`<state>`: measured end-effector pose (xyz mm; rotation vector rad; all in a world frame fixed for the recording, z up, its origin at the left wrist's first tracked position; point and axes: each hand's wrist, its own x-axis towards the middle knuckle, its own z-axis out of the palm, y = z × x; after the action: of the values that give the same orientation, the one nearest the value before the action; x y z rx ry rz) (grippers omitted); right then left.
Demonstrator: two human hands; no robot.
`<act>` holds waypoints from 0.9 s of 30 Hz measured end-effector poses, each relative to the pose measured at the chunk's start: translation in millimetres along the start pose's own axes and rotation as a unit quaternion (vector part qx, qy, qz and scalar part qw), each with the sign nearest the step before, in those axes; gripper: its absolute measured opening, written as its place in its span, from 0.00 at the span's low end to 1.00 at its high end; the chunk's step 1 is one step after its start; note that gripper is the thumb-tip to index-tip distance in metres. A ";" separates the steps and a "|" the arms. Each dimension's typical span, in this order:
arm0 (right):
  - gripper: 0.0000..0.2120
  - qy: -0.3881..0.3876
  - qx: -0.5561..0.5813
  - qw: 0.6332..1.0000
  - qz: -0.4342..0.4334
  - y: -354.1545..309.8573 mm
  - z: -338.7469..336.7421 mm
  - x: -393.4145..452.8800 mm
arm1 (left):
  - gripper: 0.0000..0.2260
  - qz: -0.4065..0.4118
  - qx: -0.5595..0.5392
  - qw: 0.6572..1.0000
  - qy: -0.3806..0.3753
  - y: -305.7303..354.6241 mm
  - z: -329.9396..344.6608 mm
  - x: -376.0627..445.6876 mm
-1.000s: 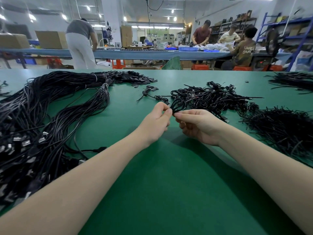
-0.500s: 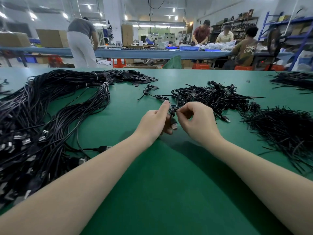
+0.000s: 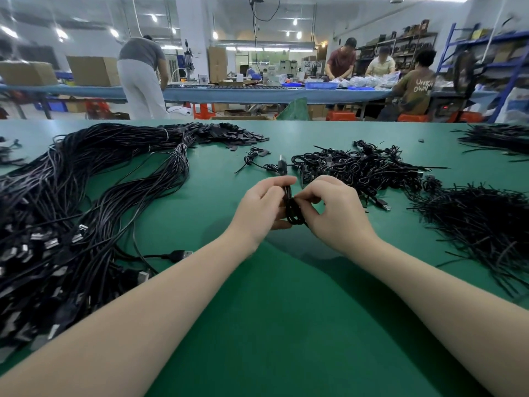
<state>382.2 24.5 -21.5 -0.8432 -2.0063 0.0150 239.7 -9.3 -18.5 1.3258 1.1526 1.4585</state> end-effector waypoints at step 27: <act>0.04 0.078 -0.099 0.987 -0.105 -3.0 -4.9 0.3 | 0.13 -0.045 -0.046 0.998 0.012 -3.5 -5.9 1.3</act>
<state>384.1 20.8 -17.5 -0.7277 -1.9595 -0.3641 233.7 -7.8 -21.7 1.1821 1.1316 1.4473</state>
